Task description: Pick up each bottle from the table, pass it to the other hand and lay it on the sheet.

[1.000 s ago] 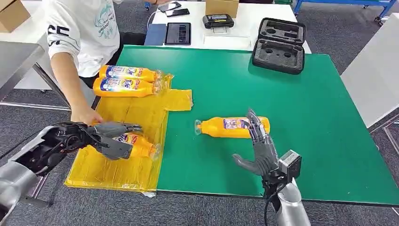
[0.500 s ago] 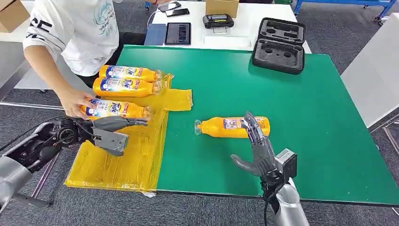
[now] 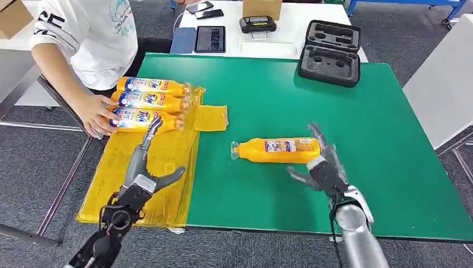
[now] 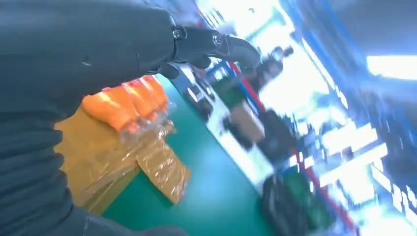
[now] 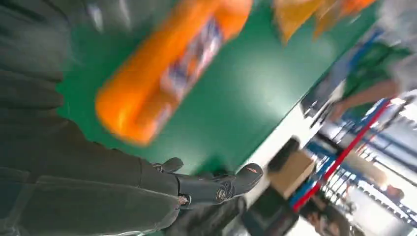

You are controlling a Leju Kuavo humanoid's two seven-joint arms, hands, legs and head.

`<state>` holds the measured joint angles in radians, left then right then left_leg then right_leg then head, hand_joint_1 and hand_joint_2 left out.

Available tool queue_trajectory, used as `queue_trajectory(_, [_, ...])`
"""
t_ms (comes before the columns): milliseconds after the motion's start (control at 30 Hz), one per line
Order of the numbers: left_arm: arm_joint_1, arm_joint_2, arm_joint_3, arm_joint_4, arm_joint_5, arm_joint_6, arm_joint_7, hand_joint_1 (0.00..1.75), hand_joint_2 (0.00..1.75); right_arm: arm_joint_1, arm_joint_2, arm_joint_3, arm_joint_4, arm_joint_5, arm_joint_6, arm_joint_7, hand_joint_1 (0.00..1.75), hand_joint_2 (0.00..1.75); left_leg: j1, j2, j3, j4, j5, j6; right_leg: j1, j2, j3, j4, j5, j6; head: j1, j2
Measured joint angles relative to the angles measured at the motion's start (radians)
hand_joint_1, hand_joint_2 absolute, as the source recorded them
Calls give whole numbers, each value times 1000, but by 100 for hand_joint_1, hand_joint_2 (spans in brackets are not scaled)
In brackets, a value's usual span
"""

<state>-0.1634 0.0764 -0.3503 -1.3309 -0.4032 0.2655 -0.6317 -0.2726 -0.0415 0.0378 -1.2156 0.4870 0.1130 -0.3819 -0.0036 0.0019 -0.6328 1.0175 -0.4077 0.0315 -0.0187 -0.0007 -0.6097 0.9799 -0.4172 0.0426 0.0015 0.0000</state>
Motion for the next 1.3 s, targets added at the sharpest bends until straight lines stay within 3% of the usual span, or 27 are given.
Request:
queue_trajectory(200, [77,-75,86,-73,-13,29,2,0,175,-129,-34,0,146,43,-23,-3,0,175,1,-1,0,0,2,1,2,-1,1,1,1,1,0,0])
queue_trajectory(433, [94,-102,117,-97,-16,32,0,0,175,-155,-40,6,202,52,-32,-6,0,175,3,-1,-1,0,2,0,3,-2,1,1,1,1,0,0])
queue_trajectory(600, [100,-119,135,-111,-34,49,-6,0,175,-245,-42,46,316,82,-26,-11,0,175,3,-1,-2,0,2,0,2,-1,0,1,1,1,0,0])
queue_trajectory(833, [100,-134,143,-112,-47,51,-1,0,175,-377,-26,161,543,138,65,-19,0,175,3,-1,-1,0,3,1,3,-2,0,1,1,1,0,0])
queue_trajectory(967, [98,-137,149,-107,-45,52,3,0,175,-430,-14,239,651,184,133,27,0,175,3,-1,-2,0,3,1,3,-2,0,1,1,1,0,0])
queue_trajectory(1167, [98,-139,149,-92,-41,58,6,0,175,-505,-7,322,751,205,238,81,0,175,3,-2,-2,0,3,1,3,-2,0,1,1,1,0,0])
queue_trajectory(1300, [98,-139,150,-79,-36,71,11,0,175,-540,-7,363,785,218,247,112,0,175,3,-2,-2,0,3,1,3,-2,0,1,1,1,0,0])
